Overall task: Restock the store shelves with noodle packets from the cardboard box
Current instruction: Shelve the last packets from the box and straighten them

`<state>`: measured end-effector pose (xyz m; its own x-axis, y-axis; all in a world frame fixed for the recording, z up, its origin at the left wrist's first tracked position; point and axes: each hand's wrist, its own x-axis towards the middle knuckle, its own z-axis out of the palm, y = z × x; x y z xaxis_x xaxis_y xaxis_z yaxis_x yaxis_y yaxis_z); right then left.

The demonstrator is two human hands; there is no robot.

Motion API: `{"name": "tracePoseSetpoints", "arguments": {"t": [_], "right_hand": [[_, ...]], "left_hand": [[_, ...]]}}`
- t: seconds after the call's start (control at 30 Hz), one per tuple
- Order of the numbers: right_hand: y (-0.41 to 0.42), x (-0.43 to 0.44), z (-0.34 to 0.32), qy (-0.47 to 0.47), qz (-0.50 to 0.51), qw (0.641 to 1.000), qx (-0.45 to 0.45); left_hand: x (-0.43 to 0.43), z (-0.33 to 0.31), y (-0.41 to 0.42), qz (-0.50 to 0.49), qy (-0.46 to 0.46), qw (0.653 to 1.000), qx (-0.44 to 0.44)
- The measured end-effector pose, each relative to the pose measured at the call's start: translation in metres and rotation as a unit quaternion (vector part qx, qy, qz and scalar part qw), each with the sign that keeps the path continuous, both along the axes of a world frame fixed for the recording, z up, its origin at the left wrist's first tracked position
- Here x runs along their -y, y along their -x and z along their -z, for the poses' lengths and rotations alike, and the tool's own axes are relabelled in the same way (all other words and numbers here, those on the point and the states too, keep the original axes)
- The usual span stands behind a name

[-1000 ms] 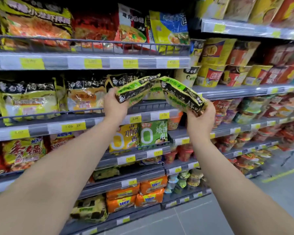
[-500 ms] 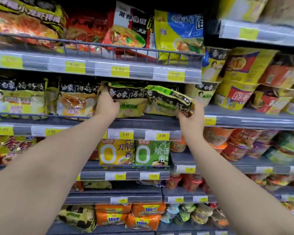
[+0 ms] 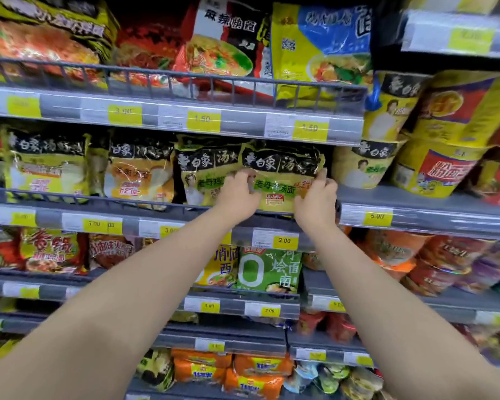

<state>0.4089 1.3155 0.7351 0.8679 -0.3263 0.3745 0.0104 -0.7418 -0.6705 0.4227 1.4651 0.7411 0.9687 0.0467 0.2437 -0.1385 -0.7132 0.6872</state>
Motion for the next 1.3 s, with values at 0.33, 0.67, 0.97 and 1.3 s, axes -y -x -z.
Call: {"name": "tracePoseSetpoints", "arguments": {"t": [0.33,0.67,0.97,1.3], "right_hand": [[0.009,0.007,0.017,0.165,-0.048,0.985,-0.028],[-0.012,0.001,-0.008,0.331,-0.02,0.927,-0.176],[-0.013,0.006,-0.006,0.253,-0.153,0.935,-0.194],[-0.008,-0.047,-0.017,-0.02,-0.182,0.982,-0.052]], "left_hand": [[0.007,-0.001,-0.017,0.013,-0.043,0.998,-0.033],[0.034,-0.005,-0.035,0.068,-0.222,0.97,-0.071],[0.019,-0.014,-0.033,0.048,-0.152,0.986,-0.038],[-0.037,0.011,0.02,-0.147,0.098,0.974,0.145]]}}
